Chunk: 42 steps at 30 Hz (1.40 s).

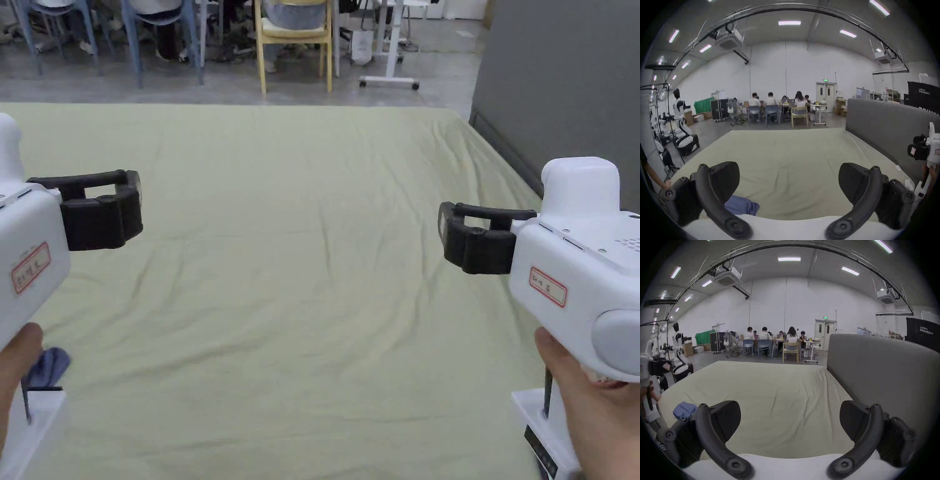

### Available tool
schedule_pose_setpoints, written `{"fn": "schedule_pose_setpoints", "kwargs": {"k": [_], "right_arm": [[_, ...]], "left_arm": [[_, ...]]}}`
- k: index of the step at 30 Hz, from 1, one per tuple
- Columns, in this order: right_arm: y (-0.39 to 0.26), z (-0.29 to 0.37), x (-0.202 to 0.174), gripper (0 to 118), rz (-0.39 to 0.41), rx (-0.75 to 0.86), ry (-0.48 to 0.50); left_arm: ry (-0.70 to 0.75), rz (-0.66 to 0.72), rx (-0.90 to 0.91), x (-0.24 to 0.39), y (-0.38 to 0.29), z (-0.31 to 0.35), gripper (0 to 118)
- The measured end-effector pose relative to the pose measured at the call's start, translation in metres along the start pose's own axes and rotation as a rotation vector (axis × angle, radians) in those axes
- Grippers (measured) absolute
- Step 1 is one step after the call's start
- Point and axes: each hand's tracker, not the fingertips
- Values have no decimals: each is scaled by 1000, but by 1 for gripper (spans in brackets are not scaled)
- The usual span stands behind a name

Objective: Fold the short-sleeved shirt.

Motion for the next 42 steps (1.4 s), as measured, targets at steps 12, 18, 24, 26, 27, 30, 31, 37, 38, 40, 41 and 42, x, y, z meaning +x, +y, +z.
{"fn": "schedule_pose_setpoints", "kwargs": {"k": [12, 18, 24, 26, 27, 30, 31, 37, 38, 40, 41, 42], "right_arm": [[11, 1, 2, 118, -22, 28, 35], [16, 1, 1, 118, -34, 46, 48], [20, 0, -8, 118, 5, 52, 43], [21, 0, -10, 118, 10, 55, 51], [21, 0, -10, 118, 13, 53, 53], [16, 4, -14, 118, 19, 101, 9], [15, 5, -15, 118, 20, 115, -12], [15, -2, -13, 118, 15, 85, 6], [15, -3, -13, 118, 20, 84, 7], [15, -4, -14, 118, 27, 83, 3], [15, -4, -15, 118, 28, 81, 5], [15, -4, -15, 118, 28, 80, 6]], "left_arm": [[-47, 2, 53, -9, 5, 3, 118], [-43, 95, -4, -16, -5, 4, 118], [-65, 195, 12, -27, -8, 4, 118], [-59, 178, 23, -26, -10, 5, 118], [-21, 154, 27, -26, -11, 7, 118], [17, 106, 37, -24, -12, 7, 118], [15, 105, 24, -25, -11, 7, 118], [30, 118, 25, -28, -14, 4, 118], [38, 121, 36, -28, -15, 5, 118], [35, 123, 39, -29, -15, 5, 118], [32, 128, 33, -30, -15, 4, 118], [34, 131, 29, -29, -15, 3, 118]]}}
